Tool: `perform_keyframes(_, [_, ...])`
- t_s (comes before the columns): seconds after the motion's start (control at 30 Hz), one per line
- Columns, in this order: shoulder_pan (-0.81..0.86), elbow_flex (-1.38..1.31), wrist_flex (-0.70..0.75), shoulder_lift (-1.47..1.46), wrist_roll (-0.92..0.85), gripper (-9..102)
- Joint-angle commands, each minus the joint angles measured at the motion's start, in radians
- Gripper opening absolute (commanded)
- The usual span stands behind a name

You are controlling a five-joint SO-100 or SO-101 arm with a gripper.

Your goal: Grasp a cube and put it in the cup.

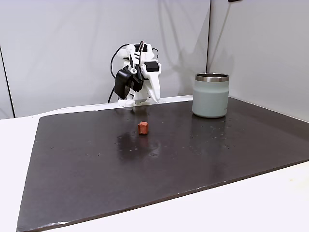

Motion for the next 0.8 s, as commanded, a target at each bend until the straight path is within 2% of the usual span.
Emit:
perform_keyframes(0.0, [0.017,-0.103,0.025,0.014,-0.006,0])
perform_keyframes(0.37, [0.029,-0.376,0.08,-0.17,-0.021,0])
perform_keyframes(0.77, [0.098,-0.758,0.15,-0.56,0.084,0])
